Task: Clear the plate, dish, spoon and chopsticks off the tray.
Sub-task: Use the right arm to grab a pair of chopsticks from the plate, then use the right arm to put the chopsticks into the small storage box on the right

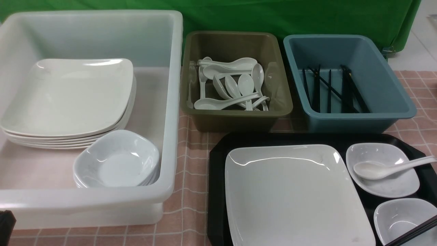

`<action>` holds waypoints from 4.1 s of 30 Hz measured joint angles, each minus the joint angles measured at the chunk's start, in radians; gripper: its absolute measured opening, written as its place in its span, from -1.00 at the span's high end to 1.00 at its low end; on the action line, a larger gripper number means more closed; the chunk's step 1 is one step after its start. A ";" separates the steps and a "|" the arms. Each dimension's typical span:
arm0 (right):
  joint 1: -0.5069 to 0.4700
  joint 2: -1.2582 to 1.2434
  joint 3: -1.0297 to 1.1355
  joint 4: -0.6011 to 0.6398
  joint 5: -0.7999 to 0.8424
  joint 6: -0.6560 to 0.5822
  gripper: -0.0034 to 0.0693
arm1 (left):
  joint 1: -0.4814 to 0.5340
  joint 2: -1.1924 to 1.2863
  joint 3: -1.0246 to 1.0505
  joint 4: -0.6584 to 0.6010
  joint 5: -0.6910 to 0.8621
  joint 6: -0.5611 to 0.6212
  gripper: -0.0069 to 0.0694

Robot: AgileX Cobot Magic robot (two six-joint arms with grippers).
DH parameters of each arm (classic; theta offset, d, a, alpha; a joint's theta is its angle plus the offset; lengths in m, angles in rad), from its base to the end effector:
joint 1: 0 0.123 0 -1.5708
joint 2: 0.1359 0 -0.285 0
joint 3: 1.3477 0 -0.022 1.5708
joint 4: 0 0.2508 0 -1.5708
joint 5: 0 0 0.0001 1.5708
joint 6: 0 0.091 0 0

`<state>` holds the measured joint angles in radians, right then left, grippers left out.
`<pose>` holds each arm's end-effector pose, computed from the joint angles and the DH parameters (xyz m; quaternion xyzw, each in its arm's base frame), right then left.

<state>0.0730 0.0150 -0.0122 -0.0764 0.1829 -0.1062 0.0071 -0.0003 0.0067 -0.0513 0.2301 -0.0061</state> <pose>0.0568 0.0029 0.1999 -0.0893 0.7355 -0.0415 0.6704 0.0558 -0.0007 0.1901 -0.0201 0.7575 -0.0204 0.6522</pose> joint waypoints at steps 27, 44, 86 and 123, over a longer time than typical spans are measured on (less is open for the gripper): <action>0.000 0.000 0.009 0.317 -0.058 0.598 0.24 | 0.000 0.000 0.000 0.000 0.000 -0.001 0.81; 0.000 0.481 -0.479 0.225 0.287 0.263 0.82 | 0.000 0.000 0.000 0.000 0.000 -0.001 0.81; 0.000 1.539 -0.708 -0.084 0.303 1.148 0.17 | 0.000 0.000 0.000 0.000 0.000 -0.001 0.81; 0.000 1.572 -1.324 -0.077 -0.270 0.582 0.49 | 0.000 0.000 0.000 0.000 0.000 -0.001 0.81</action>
<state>0.0730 1.5874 -1.3362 -0.1530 -0.0872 0.4761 0.0071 -0.0003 0.0067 -0.0513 0.2301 -0.0071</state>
